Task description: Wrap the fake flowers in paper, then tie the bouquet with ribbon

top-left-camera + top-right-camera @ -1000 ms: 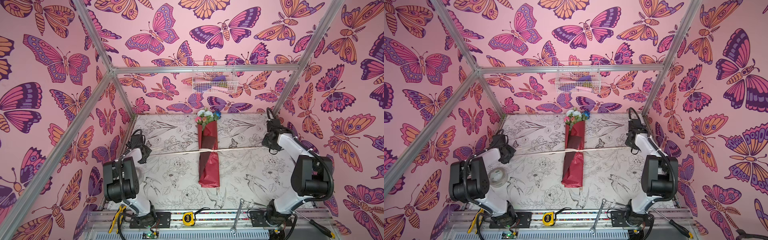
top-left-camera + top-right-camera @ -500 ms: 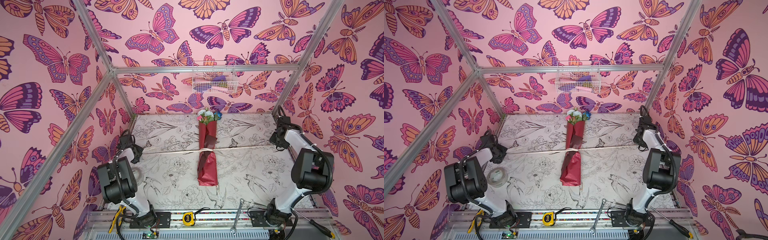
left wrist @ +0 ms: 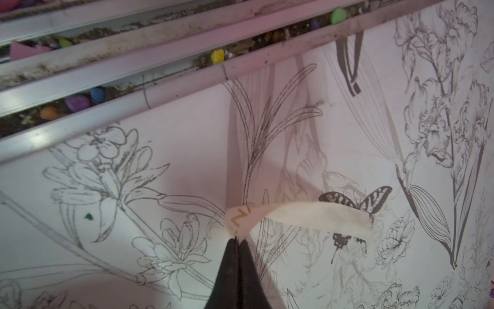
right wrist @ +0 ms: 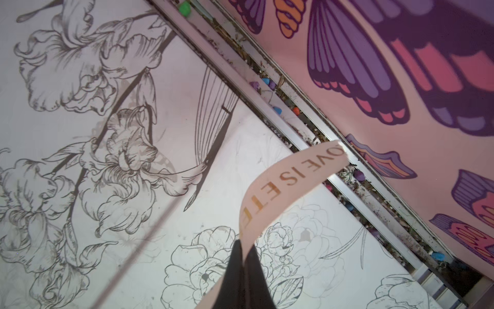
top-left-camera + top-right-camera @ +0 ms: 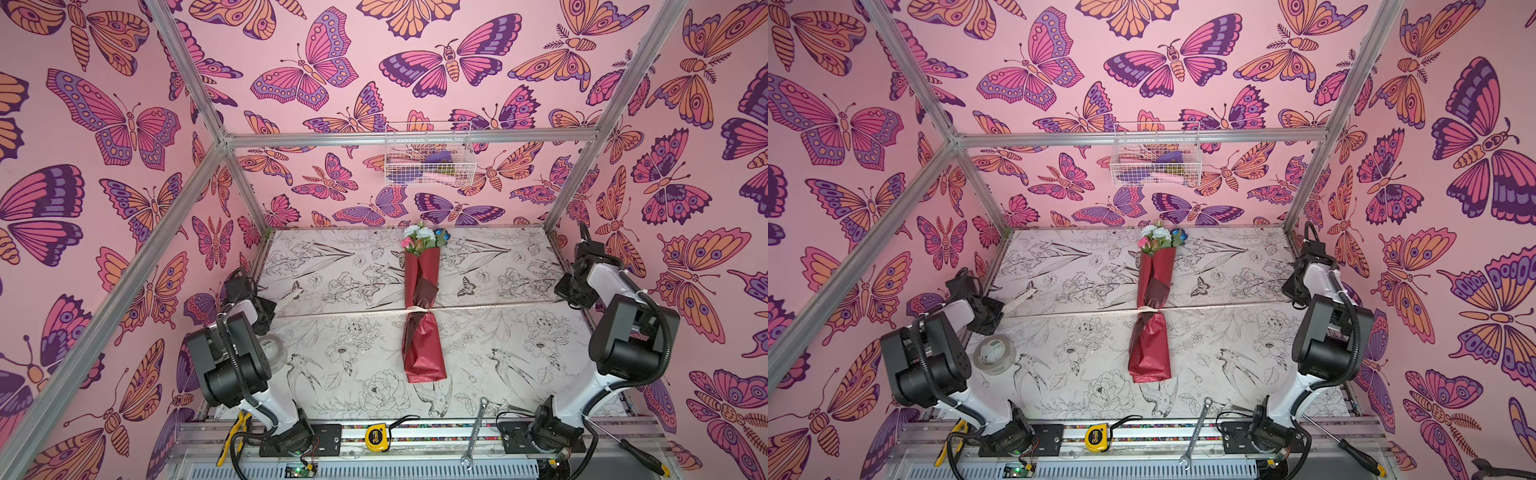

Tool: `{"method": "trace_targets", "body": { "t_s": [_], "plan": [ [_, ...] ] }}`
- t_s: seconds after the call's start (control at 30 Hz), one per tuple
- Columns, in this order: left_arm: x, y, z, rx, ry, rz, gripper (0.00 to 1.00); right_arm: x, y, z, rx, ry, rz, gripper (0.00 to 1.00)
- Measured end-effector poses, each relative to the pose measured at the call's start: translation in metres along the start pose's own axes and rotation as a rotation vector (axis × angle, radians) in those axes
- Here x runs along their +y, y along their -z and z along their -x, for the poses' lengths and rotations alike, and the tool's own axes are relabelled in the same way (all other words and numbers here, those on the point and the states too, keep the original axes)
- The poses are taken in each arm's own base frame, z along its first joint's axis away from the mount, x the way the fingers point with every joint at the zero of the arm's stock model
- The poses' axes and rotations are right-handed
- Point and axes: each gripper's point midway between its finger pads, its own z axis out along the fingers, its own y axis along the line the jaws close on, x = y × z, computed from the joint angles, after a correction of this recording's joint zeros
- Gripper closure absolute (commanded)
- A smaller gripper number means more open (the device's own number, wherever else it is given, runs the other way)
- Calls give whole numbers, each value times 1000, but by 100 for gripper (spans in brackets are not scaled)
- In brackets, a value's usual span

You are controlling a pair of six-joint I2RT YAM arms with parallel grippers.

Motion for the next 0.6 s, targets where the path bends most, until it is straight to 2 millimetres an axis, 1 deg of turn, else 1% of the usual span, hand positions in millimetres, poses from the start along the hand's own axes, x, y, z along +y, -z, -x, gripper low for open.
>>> {"method": "trace_targets", "body": {
  "t_s": [0.03, 0.13, 0.2, 0.27, 0.33, 0.4, 0.43, 0.5, 0.53, 0.6],
  "plan": [
    [3, 0, 3, -7, 8, 6, 100, -6, -2, 2, -2, -16, -4, 100],
    [16, 2, 18, -43, 45, 29, 100, -31, -10, 10, -9, -82, -26, 100],
    [25, 3, 27, -61, 70, 44, 100, -46, -15, 11, -7, -120, -38, 100],
    [29, 3, 33, -77, 81, 47, 100, -52, -19, 11, -5, -138, -34, 100],
    [26, 4, 36, -86, 82, 31, 100, -47, -22, 10, -3, -141, -1, 100],
    [18, 3, 34, -81, 73, -1, 100, -34, -22, 8, 1, -129, 43, 100],
    [14, 3, 33, -79, 66, -12, 100, -28, -22, 6, 3, -121, 62, 100],
    [3, 5, 23, -66, 39, -47, 100, -13, -20, 0, 13, -99, 111, 100],
    [-1, 7, 17, -59, 26, -63, 100, -7, -18, -3, 20, -91, 131, 97],
    [-15, 14, 1, -38, -10, -111, 100, 3, -14, -9, 30, -81, 165, 86]
  ]
}}
